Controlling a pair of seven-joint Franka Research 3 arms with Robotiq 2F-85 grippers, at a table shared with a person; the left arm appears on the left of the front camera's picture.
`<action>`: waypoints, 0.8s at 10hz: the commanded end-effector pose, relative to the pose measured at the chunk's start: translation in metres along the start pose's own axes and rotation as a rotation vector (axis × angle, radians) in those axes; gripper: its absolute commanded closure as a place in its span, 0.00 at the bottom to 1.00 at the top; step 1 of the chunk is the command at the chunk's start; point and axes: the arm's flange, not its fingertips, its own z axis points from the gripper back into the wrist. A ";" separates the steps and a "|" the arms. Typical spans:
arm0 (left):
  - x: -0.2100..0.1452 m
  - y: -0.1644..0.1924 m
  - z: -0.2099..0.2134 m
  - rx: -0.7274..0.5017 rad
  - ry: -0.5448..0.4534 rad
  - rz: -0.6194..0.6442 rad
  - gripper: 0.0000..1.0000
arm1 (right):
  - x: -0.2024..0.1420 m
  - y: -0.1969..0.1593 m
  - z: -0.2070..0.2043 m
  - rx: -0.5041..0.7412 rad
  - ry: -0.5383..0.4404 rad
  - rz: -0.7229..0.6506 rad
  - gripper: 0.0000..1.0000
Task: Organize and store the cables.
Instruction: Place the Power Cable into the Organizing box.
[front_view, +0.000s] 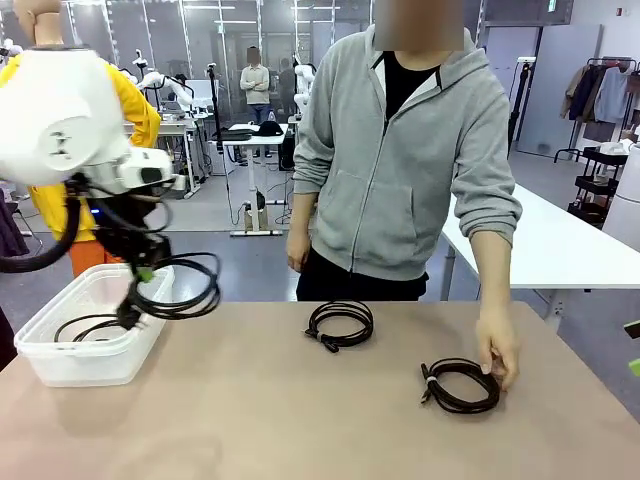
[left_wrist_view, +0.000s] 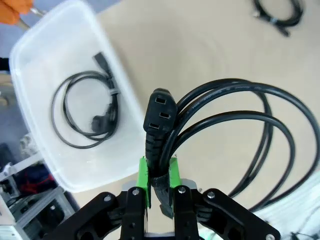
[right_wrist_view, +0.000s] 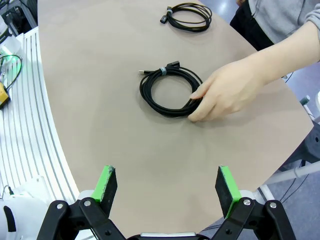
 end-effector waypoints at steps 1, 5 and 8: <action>-0.016 0.040 -0.017 0.037 -0.071 0.037 0.94 | -0.002 -0.002 0.000 -0.003 -0.016 0.014 0.00; -0.018 0.115 -0.034 0.077 -0.160 0.122 0.94 | -0.002 -0.002 0.000 -0.003 -0.016 0.014 0.00; -0.018 0.142 -0.057 0.088 -0.186 0.159 0.94 | -0.002 -0.002 0.000 -0.003 -0.016 0.014 0.00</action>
